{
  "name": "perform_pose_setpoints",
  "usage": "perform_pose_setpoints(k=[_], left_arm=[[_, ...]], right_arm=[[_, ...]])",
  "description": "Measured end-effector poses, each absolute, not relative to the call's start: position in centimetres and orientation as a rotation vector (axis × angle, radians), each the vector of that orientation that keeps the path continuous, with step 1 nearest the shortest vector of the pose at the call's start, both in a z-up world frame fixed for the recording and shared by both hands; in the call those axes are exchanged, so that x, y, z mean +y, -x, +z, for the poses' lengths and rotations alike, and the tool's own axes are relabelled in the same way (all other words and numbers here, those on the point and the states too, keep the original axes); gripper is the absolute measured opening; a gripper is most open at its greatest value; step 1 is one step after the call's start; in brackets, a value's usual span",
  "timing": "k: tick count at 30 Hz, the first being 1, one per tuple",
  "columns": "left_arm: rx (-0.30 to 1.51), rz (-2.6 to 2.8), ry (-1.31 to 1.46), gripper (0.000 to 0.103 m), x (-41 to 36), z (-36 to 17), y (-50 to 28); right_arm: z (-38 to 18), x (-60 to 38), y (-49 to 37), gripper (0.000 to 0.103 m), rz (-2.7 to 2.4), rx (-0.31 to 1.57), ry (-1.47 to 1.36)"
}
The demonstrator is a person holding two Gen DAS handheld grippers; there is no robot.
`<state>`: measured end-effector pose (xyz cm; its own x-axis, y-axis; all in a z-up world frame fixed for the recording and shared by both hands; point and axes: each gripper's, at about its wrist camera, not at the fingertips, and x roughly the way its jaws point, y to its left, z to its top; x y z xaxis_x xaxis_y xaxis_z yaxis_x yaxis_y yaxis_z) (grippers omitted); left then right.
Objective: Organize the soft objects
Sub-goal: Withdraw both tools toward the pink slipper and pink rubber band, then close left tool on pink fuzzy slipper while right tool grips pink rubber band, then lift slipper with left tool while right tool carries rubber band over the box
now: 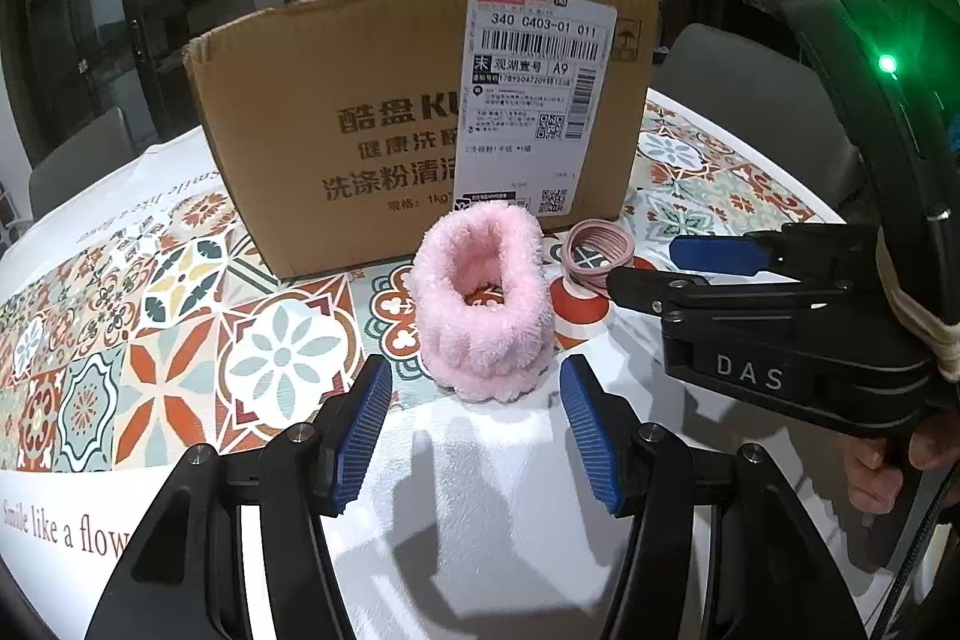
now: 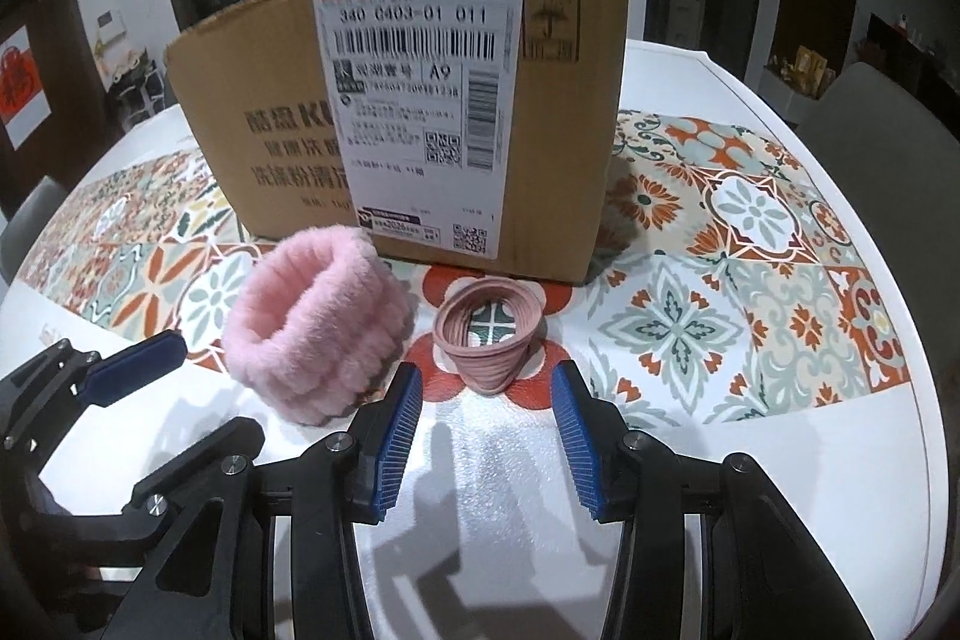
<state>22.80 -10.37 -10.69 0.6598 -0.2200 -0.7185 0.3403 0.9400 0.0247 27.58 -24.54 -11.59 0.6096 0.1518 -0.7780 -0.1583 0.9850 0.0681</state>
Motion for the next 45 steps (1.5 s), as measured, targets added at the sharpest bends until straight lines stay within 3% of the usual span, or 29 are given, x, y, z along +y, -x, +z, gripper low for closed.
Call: perform_pose_setpoints(k=[24,28,35,45], left_arm=[[0.809,-0.377,-0.168,0.058,-11.3,-12.2,-25.9],[0.809,-0.384,-0.168,0.058,-11.5,-12.5,-26.2],[0.813,-0.394,-0.128,0.028,-11.4,-12.6,-26.8],[0.800,-0.376,-0.104,0.025,-10.5,-11.0,-25.6]], right_arm=[[-13.7,-24.5,-30.6,0.046,0.184,0.935,-0.005],[-13.6,-24.5,-30.5,0.033,0.180,0.929,0.006],[-13.5,-24.5,-30.2,0.016,0.176,0.926,0.015],[-12.3,-24.3,-28.3,0.015,0.175,0.907,-0.020]])
